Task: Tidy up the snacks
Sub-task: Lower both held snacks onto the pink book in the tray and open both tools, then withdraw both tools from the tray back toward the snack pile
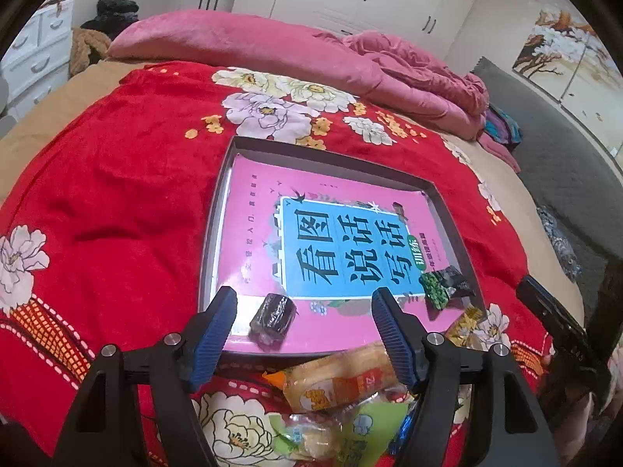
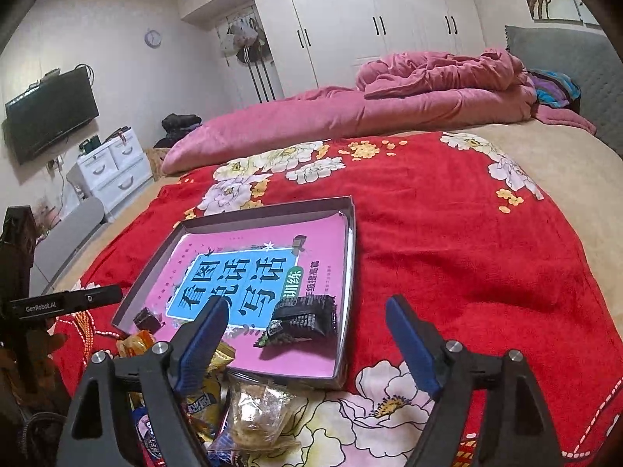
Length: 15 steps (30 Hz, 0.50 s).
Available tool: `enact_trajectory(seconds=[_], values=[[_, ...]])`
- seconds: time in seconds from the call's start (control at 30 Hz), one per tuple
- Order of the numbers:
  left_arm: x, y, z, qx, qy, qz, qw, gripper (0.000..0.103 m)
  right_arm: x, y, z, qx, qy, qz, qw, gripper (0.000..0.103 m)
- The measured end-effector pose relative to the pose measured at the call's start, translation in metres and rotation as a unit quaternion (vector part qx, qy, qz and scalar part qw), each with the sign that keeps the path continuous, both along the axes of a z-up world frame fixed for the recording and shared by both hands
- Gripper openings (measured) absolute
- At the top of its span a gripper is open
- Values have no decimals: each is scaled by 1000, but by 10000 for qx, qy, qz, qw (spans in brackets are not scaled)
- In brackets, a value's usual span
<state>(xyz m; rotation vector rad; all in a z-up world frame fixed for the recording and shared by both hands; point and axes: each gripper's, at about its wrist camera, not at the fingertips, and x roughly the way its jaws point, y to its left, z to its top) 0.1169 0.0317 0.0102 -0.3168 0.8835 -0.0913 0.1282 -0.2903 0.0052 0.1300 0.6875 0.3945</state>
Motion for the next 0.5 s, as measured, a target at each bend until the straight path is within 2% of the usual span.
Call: enact_trajectory(seconds=[0.5], values=[[-14, 1, 5, -5, -12, -123, 9999, 74, -8, 7, 4, -31, -144, 159, 9998, 85]])
